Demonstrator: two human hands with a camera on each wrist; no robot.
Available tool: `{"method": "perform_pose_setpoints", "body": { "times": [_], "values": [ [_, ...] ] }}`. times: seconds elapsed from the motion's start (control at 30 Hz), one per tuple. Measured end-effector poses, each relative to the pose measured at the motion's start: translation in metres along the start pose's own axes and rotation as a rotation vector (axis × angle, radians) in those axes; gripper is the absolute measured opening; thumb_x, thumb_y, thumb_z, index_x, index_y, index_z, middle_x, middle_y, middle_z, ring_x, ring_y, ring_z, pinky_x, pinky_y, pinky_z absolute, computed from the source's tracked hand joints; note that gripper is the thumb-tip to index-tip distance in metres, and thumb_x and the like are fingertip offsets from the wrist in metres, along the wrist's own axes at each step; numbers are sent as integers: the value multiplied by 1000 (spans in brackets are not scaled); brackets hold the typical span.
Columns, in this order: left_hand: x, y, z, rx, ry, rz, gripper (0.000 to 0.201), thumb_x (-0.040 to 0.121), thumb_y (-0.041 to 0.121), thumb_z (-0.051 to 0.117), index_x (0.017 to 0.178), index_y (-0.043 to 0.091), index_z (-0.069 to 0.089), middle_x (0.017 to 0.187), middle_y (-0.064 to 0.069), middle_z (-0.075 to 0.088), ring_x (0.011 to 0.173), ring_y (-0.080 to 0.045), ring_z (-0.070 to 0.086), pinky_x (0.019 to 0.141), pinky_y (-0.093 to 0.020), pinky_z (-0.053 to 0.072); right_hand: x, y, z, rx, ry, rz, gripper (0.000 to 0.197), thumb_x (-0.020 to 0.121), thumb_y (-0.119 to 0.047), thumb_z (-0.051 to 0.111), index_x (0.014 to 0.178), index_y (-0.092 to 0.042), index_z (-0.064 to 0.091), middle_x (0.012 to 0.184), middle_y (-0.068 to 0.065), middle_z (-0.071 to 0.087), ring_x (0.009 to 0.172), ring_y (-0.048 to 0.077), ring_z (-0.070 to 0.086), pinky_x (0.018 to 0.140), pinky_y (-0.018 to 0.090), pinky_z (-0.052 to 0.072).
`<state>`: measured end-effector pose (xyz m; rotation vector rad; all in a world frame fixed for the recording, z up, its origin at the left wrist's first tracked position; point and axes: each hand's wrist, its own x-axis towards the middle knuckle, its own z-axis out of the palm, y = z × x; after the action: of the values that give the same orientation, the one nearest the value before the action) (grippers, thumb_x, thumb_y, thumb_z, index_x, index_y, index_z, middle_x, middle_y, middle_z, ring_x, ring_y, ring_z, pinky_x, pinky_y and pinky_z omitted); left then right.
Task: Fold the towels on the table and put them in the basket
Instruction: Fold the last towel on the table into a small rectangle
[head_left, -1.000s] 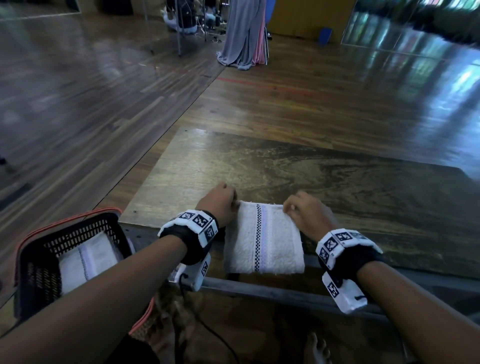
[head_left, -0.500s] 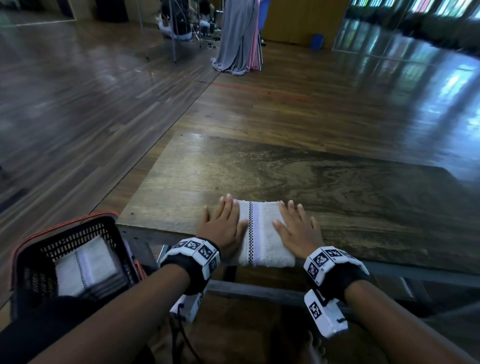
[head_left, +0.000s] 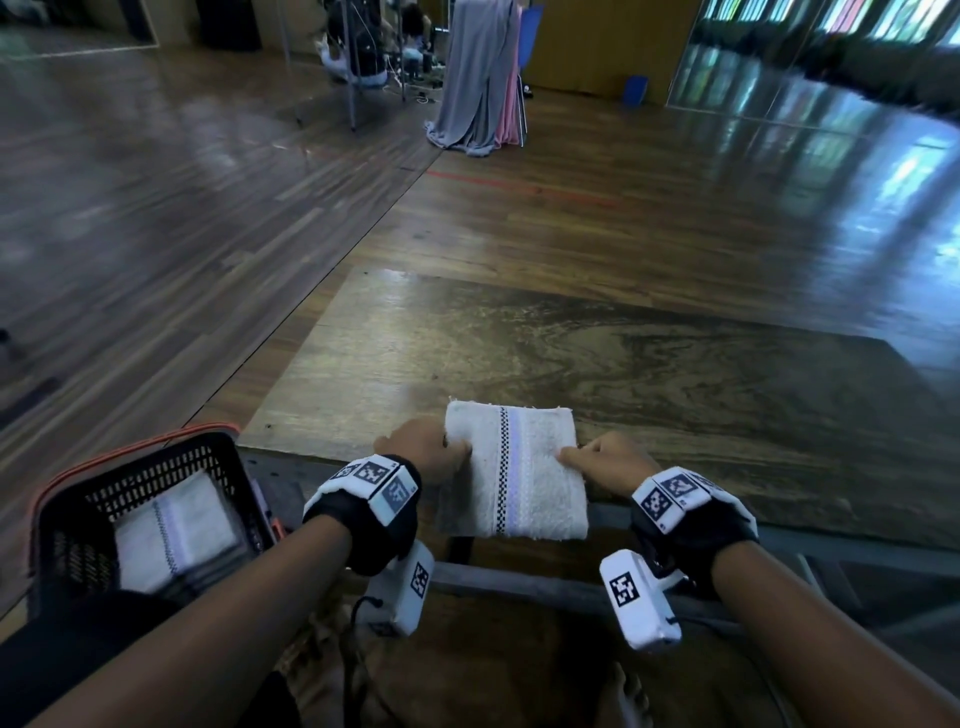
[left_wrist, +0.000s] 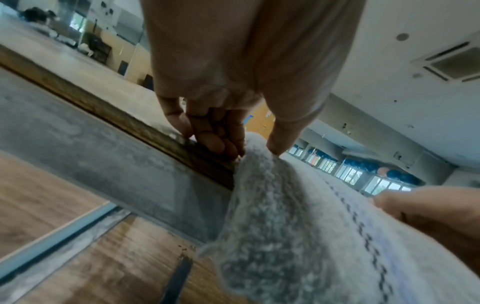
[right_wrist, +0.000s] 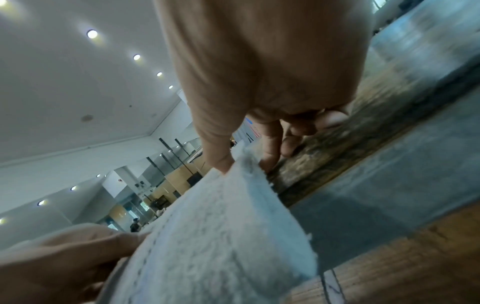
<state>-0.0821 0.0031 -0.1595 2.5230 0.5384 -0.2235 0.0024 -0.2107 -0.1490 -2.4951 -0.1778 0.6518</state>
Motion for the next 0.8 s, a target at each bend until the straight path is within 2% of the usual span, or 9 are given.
{"method": "perform_pose_setpoints", "body": {
  "times": [0.07,0.13,0.23,0.37,0.5,0.6,0.67,0.73,0.8],
  "values": [
    [2,3,-2,-115,-25,36,39,88,35,52,57,11,54,64,-11,56,58,-20,53,55,-27,40,0,-2,0,23,7,17,50,82,-37,63,41,-18,40,45,-3,43,43,12,39,49,27,28],
    [3,7,-4,-229,-51,7,46,89,32,53,47,16,41,51,-2,43,47,-15,41,47,-26,30,-3,-2,-1,65,6,13,50,83,-33,61,42,-18,36,44,-3,37,41,12,33,48,27,24],
    [-1,8,-3,-431,-101,-28,38,88,25,56,53,12,47,54,-5,47,51,-19,46,53,-27,37,-14,3,-3,151,12,-14,37,87,-31,56,57,-15,42,57,1,43,51,13,39,51,27,29],
    [-24,5,11,-659,-108,-46,7,85,11,59,82,5,61,81,-12,61,83,-28,60,75,-41,51,-45,16,-3,288,-28,-43,18,87,-24,60,94,-8,56,92,8,62,90,22,61,81,37,50],
    [-60,1,30,-798,-134,-52,9,87,13,57,81,7,61,75,-11,59,73,-24,55,64,-32,43,-83,33,6,629,-77,-28,22,84,-7,64,106,-7,58,105,11,66,94,21,63,92,42,50],
    [-93,-9,45,-949,-138,-135,17,88,15,55,77,5,62,62,-9,60,57,-21,56,51,-22,41,-107,55,20,730,-166,37,31,83,-11,65,113,-5,61,118,17,63,115,31,54,107,51,33],
    [-117,-20,53,-976,-145,-143,20,89,11,54,72,9,64,57,-3,63,51,-15,58,46,-17,42,-124,68,35,716,-226,47,32,84,-13,64,114,-2,62,111,16,66,108,32,58,102,48,38],
    [-141,-33,59,-982,-182,-116,15,89,8,54,79,13,64,70,-3,64,63,-14,59,51,-19,45,-142,76,50,756,-254,43,35,85,-13,63,118,-1,59,104,13,68,97,28,62,89,43,45],
    [-163,-49,62,-1011,-225,-96,10,89,7,55,87,14,62,74,-4,62,65,-17,56,50,-21,44,-155,81,67,789,-250,55,40,86,-16,63,123,-6,54,111,11,66,104,27,59,92,45,43]
  ]
}}
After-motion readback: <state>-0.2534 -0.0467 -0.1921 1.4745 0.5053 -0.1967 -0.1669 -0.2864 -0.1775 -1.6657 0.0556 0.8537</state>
